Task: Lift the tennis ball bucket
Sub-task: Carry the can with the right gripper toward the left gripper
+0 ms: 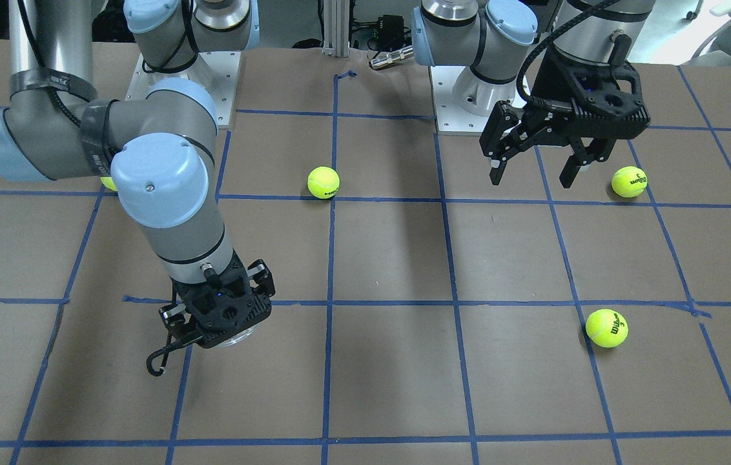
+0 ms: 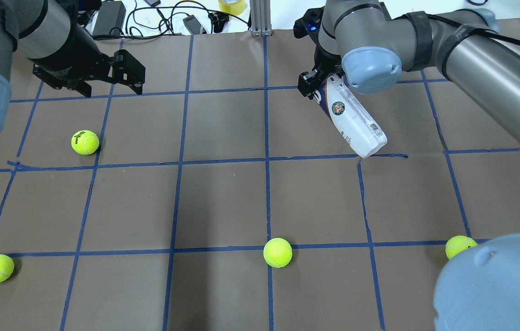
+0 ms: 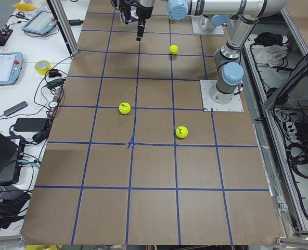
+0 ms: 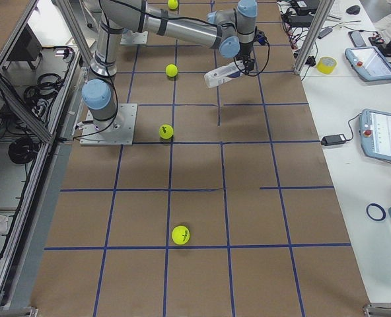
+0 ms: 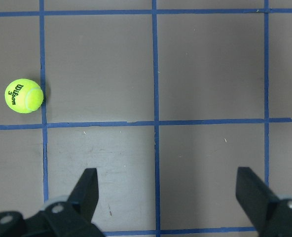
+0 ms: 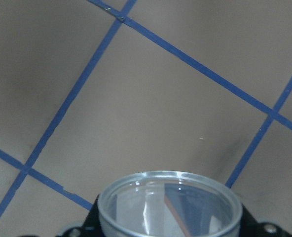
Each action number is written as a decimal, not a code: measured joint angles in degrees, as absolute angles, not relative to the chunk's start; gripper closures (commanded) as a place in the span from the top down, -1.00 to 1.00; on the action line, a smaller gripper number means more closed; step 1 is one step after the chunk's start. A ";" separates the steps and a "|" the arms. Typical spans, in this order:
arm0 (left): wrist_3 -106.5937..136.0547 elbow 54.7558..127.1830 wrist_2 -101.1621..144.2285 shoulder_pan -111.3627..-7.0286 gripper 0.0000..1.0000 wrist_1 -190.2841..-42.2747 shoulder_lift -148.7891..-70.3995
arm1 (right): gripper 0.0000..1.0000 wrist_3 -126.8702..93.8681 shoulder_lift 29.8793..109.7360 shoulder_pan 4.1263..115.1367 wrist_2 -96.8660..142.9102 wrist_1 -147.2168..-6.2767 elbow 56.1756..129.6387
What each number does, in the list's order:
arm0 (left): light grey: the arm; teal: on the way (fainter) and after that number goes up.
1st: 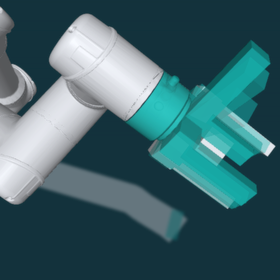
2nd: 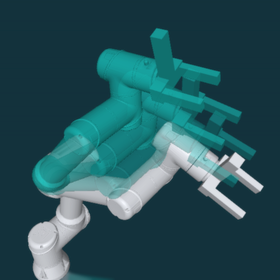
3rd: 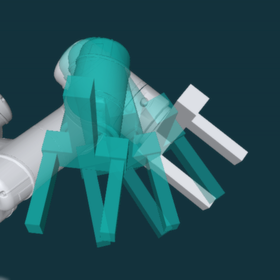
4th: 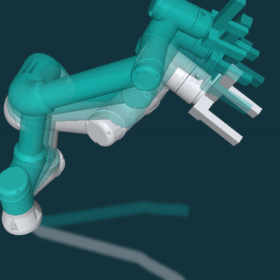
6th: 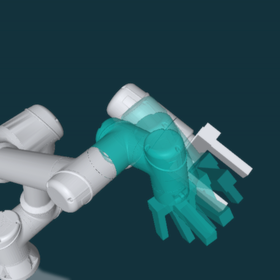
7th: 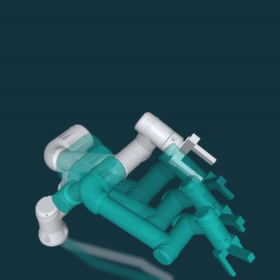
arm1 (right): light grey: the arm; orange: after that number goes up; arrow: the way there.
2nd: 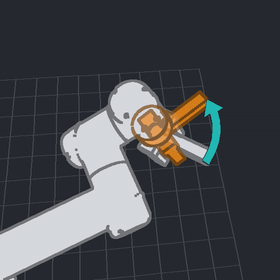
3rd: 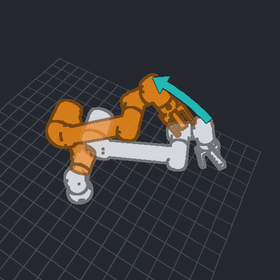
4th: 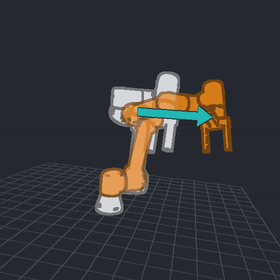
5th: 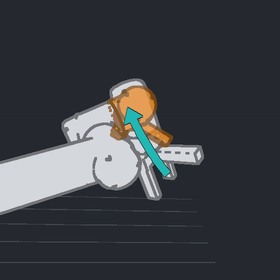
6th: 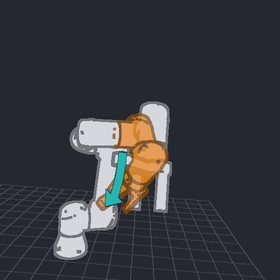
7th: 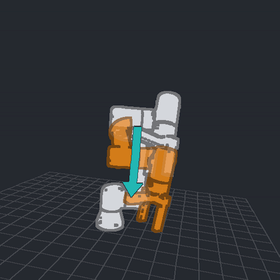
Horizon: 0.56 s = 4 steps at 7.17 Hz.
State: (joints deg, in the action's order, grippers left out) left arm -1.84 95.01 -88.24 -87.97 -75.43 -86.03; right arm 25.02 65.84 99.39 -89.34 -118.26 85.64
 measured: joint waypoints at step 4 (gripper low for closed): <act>-1.85 95.01 -88.24 -87.89 1.00 -75.41 -86.05 | -0.47 41.90 63.35 108.21 -88.06 -124.08 86.37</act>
State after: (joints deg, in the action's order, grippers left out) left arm -1.85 95.01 -88.24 -87.89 -75.41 -86.05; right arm 41.90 63.35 108.21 -88.06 -124.08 86.37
